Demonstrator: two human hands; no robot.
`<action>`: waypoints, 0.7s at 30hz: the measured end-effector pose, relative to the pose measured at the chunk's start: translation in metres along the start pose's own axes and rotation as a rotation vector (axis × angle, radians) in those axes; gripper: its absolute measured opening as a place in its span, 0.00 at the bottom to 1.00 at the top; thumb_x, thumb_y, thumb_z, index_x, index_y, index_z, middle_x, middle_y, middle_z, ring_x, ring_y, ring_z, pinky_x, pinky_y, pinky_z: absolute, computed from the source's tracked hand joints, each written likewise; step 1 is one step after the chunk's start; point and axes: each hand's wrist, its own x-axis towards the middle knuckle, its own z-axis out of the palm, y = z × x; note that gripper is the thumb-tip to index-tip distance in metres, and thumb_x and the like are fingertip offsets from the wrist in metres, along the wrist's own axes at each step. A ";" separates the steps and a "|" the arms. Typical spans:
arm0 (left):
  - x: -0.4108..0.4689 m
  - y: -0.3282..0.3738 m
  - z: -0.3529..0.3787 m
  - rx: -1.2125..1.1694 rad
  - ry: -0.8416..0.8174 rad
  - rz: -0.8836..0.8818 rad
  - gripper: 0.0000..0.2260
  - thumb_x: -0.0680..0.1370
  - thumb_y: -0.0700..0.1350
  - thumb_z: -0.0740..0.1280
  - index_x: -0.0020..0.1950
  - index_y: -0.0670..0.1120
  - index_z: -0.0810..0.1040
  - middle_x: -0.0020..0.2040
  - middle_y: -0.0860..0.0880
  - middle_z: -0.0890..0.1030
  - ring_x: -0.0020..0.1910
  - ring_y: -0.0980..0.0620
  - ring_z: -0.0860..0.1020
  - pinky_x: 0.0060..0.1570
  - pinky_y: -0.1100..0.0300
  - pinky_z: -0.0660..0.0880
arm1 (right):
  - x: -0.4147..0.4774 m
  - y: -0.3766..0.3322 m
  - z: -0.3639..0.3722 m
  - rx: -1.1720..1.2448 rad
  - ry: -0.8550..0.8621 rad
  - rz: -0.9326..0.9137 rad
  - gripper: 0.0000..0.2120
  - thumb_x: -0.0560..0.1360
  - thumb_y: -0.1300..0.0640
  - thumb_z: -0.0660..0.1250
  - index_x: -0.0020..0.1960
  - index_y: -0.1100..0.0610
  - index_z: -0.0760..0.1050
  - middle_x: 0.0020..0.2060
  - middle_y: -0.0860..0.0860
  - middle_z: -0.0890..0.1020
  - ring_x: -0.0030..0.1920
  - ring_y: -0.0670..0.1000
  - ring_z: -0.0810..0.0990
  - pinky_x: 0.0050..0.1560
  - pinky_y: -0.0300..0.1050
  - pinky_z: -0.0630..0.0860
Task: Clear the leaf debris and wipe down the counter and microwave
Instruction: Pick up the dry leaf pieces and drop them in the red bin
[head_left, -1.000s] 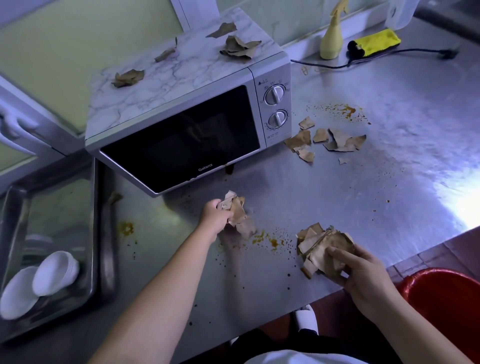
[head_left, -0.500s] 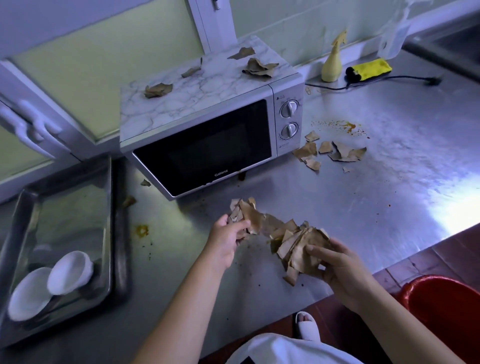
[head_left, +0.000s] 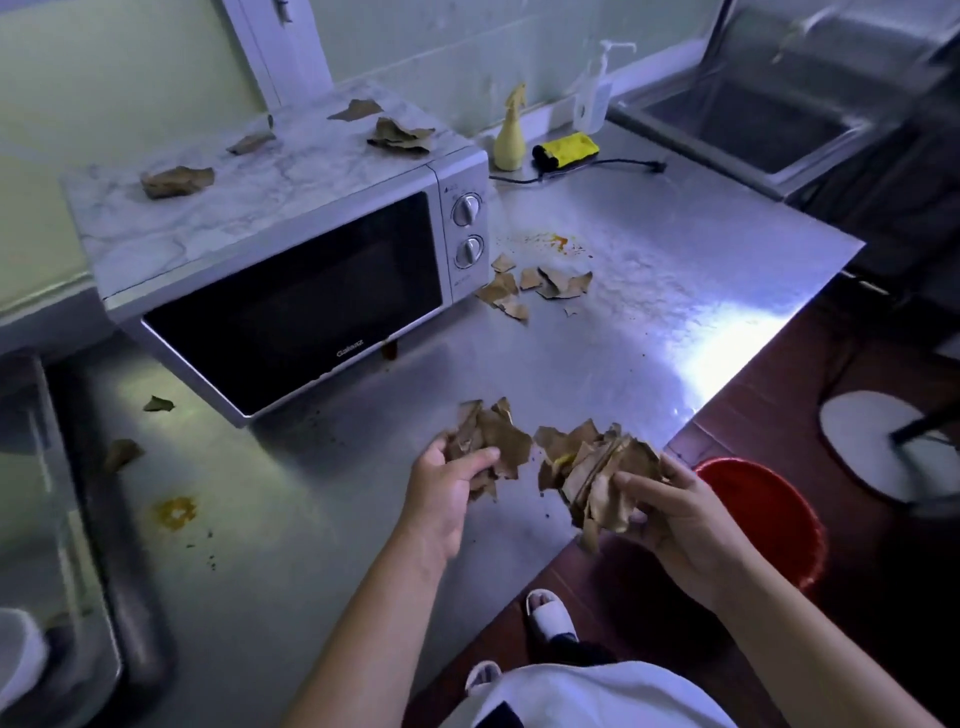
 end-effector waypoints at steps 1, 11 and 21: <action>0.000 -0.008 0.005 0.041 -0.024 -0.002 0.14 0.73 0.34 0.73 0.58 0.42 0.79 0.49 0.42 0.86 0.48 0.44 0.85 0.46 0.55 0.81 | -0.011 0.000 -0.009 -0.003 0.001 -0.017 0.13 0.70 0.68 0.70 0.53 0.62 0.76 0.40 0.61 0.73 0.33 0.55 0.72 0.38 0.50 0.78; -0.029 -0.056 0.112 0.224 -0.471 -0.117 0.16 0.70 0.29 0.73 0.55 0.39 0.79 0.51 0.35 0.83 0.46 0.42 0.82 0.50 0.48 0.79 | -0.072 -0.013 -0.082 0.088 0.051 -0.109 0.12 0.72 0.66 0.70 0.56 0.66 0.78 0.41 0.63 0.79 0.37 0.56 0.80 0.41 0.48 0.79; -0.007 -0.097 0.246 0.329 -0.646 -0.277 0.18 0.74 0.36 0.72 0.62 0.31 0.77 0.54 0.37 0.81 0.46 0.45 0.82 0.44 0.56 0.81 | -0.052 -0.055 -0.196 0.311 0.251 -0.104 0.16 0.72 0.70 0.65 0.59 0.64 0.79 0.47 0.61 0.84 0.42 0.54 0.84 0.41 0.49 0.82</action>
